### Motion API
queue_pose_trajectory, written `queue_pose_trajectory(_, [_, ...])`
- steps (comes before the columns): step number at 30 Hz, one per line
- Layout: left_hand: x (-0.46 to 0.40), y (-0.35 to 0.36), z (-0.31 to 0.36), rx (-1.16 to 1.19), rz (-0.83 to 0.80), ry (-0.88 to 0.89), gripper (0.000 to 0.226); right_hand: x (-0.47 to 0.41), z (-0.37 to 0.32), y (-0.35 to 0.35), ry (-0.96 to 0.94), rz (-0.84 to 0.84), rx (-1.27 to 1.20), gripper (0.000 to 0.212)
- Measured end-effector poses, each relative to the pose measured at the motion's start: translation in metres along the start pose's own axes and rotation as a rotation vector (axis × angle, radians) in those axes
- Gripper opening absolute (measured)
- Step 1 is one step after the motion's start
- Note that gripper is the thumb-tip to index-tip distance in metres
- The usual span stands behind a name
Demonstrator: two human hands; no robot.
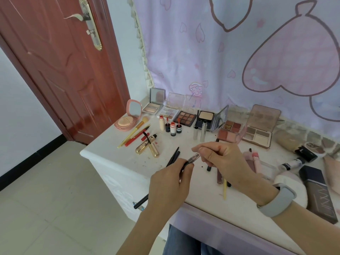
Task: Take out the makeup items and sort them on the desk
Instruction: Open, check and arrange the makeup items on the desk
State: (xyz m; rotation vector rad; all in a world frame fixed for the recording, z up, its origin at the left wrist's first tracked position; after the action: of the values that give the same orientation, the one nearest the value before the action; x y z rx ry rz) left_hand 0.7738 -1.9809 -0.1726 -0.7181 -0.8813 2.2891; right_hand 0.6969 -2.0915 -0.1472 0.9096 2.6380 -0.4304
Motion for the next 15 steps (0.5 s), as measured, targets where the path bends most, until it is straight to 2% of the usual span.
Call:
queue_pose_trajectory(6, [0.0, -0.007, -0.013, 0.057, -0.053, -0.118, 0.03, -0.006, -0.001, -0.003, -0.023, 0.026, 0.029, 0.028])
queue_pose_trajectory(9, [0.0, -0.012, -0.026, 0.287, -0.137, -0.242, 0.028, -0.016, -0.005, -0.031, -0.02, 0.163, -0.075, 0.02])
queue_pose_trajectory(11, [-0.003, -0.012, -0.04, 0.508, -0.236, -0.411, 0.024, -0.02, -0.004, -0.046, -0.008, 0.22, -0.089, 0.021])
queue_pose_trajectory(13, [-0.007, -0.006, -0.05, 0.806, -0.372, -0.576, 0.028, -0.018, 0.005, -0.046, 0.081, 0.213, -0.09, 0.025])
queue_pose_trajectory(15, [-0.013, -0.005, -0.051, 1.005, -0.422, -0.634, 0.031, -0.009, 0.02, -0.033, 0.202, 0.155, -0.123, 0.021])
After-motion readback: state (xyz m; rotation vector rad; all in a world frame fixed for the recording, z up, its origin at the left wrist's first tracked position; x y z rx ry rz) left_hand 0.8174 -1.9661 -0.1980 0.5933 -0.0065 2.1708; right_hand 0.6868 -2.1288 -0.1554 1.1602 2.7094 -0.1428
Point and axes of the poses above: each hand's wrist, its own x-axis away from the middle knuckle, its own y-axis out of the palm, z = x × y, the point moved 7 cm from there along -x, towards the middle knuckle, and after that the axes turned 13 degrees about -y, right-handed, at the moved point
